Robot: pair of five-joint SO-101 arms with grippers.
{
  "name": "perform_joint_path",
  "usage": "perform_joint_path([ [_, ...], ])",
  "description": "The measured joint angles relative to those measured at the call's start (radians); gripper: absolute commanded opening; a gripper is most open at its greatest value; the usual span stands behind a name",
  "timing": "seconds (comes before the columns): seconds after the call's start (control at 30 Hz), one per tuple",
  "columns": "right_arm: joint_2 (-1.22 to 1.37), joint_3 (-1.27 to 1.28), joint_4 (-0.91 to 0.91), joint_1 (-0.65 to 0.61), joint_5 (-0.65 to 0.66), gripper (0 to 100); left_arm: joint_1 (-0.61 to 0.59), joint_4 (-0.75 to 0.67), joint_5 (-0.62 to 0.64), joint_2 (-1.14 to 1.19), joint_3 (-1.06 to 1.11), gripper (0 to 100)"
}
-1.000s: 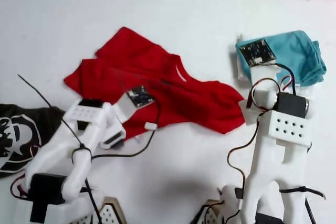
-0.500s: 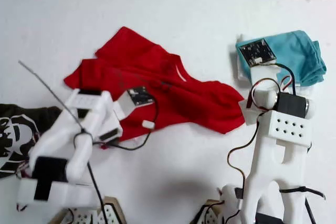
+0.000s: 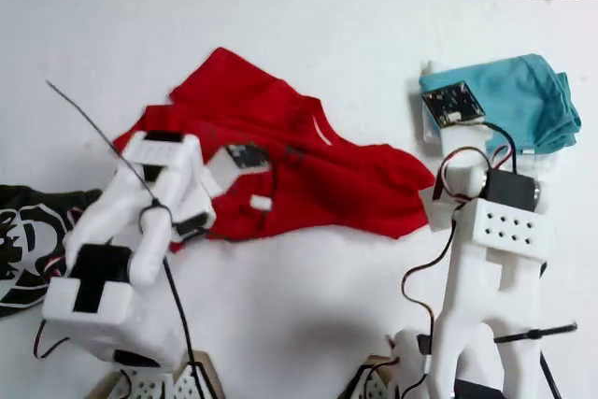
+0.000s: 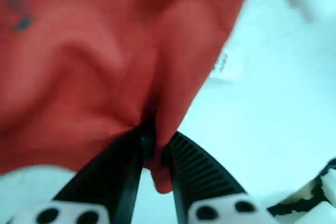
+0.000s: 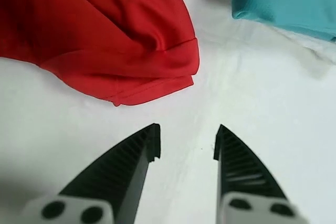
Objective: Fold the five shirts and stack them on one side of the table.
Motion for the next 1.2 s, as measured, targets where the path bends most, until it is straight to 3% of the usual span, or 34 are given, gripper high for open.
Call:
perform_joint_path([
  [0.13, 0.000, 0.061, -0.049, -0.061, -0.046, 17.6, -0.008, 0.084, 0.064, -0.166, -0.051, 3],
  [0.27, 0.000, 0.150, -0.054, -0.199, -0.046, 17.7, -0.008, 0.153, 0.094, -0.325, -0.057, 3],
  [0.47, 0.000, 0.281, -0.091, -0.391, 0.077, 27.9, -0.044, 0.180, 0.095, -0.373, -0.057, 3],
  [0.8, 0.009, 0.437, -0.367, -0.411, 0.089, 28.9, -0.123, 0.180, 0.095, -0.377, -0.057, 3],
  [0.93, 0.146, 0.427, -0.434, -0.410, 0.089, 28.7, -0.124, 0.212, 0.095, -0.377, -0.095, 3],
  [1.03, 0.282, 0.356, -0.446, -0.411, 0.091, 21.6, -0.124, 0.265, 0.095, -0.377, -0.167, 3],
  [1.13, 0.381, 0.269, -0.446, -0.407, 0.092, 0.0, -0.124, 0.310, 0.095, -0.377, -0.232, 3],
  [1.2, 0.402, 0.216, -0.442, -0.404, 0.092, 5.3, -0.124, 0.328, 0.095, -0.377, -0.258, 3],
])
